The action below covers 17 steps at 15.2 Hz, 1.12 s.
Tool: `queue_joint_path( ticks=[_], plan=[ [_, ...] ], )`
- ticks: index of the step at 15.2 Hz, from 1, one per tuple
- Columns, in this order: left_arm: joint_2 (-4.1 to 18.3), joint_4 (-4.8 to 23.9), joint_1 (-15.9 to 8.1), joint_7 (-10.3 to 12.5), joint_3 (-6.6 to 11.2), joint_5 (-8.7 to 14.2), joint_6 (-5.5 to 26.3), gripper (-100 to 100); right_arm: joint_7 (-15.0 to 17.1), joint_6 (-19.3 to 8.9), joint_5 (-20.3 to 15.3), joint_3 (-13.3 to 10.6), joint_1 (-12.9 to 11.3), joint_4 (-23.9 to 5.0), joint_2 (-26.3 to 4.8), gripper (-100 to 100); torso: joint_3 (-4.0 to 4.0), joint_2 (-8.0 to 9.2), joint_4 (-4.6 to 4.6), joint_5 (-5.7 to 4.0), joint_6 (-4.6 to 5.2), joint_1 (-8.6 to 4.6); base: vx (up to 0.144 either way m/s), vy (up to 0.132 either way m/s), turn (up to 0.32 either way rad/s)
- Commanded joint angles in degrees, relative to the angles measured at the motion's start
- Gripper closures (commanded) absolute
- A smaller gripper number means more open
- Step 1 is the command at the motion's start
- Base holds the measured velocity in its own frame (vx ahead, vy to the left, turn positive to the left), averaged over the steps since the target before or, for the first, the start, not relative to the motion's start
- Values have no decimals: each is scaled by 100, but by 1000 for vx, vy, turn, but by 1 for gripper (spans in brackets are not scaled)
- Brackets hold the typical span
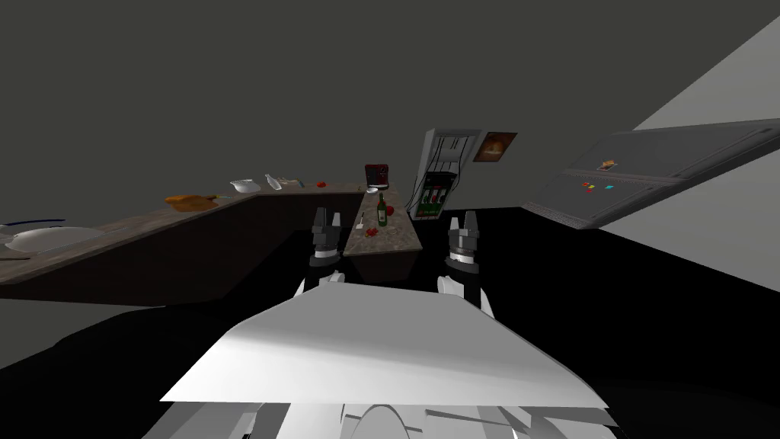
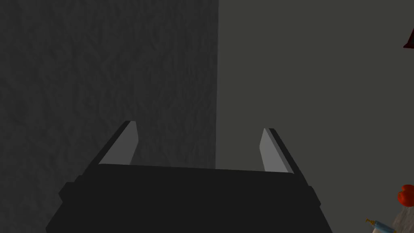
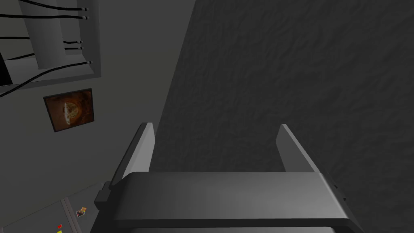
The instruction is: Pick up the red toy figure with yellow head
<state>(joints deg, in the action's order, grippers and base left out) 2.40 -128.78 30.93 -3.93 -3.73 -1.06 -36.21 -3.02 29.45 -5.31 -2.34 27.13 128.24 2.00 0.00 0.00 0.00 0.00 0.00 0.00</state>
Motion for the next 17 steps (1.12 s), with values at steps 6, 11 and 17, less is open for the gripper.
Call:
queue_joint_path(
  ticks=[6, 11, 17],
  plan=[
    [614, 479, -210, 257, -13, 280, 246, -100, 0, 0, 0, 0, 0, 0, 0, 0, -4, -7, -2, -2, 1, -13, 10, -31, 15],
    [780, 909, -397, 487, -26, 532, 467, -100, 0, 0, 0, -1, 0, 0, 1, 0, -6, -11, -3, -5, 0, -27, 19, -63, 22],
    [873, 1420, -620, 761, -41, 830, 730, -100, 0, 0, 0, 0, 0, 0, 1, 0, -5, -8, -2, -4, 0, -20, 15, -47, 20]
  ],
)
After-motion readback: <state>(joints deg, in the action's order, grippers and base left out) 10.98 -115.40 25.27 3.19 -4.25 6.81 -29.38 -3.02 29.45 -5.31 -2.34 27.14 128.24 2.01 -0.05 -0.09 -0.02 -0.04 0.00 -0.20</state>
